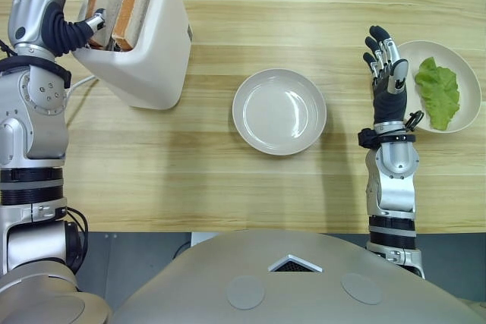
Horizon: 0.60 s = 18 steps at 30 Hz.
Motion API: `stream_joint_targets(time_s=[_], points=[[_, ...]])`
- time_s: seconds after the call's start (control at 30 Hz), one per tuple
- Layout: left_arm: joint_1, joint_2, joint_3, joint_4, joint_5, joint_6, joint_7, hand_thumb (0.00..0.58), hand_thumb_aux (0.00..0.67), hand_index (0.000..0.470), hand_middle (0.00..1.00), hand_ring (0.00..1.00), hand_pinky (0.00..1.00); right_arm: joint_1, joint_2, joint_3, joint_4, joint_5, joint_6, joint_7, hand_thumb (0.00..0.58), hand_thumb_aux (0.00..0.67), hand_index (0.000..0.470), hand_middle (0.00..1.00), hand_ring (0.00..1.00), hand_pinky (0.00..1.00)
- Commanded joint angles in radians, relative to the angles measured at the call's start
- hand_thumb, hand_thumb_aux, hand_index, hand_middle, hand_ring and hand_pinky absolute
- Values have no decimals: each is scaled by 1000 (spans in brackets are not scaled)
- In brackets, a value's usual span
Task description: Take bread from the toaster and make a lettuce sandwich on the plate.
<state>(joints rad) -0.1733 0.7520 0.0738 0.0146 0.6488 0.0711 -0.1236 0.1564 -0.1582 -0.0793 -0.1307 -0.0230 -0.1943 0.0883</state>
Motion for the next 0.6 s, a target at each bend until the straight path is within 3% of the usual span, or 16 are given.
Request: stream_joint_targets(time_s=[0.03,0.37,0.4,0.47,0.57,0.6], points=[[16,-29,-62,34,-1,24,-42,443,344,241,0,0,0,3,-6,3,-21,-14,8,-2,0,0,0,0,0,0],[-7,-22,-86,33,-7,42,-40,478,389,273,0,0,0,4,-2,6,-16,-22,6,-4,0,0,0,0,0,0],[-11,-20,-87,34,-7,43,-41,500,420,295,0,0,0,5,-1,5,-14,-22,5,-4,0,0,0,0,0,0],[-18,-19,-89,39,-7,45,-42,580,670,470,0,0,0,2,-1,5,-8,-23,4,-5,0,0,0,0,0,0],[-26,-21,-93,40,-14,48,-48,580,670,470,0,0,0,-6,-3,4,3,-24,2,-5,0,0,0,0,0,0],[-31,-22,-95,39,-17,48,-51,580,670,470,78,78,78,-8,-3,4,6,-25,1,-6,0,0,0,0,0,0]])
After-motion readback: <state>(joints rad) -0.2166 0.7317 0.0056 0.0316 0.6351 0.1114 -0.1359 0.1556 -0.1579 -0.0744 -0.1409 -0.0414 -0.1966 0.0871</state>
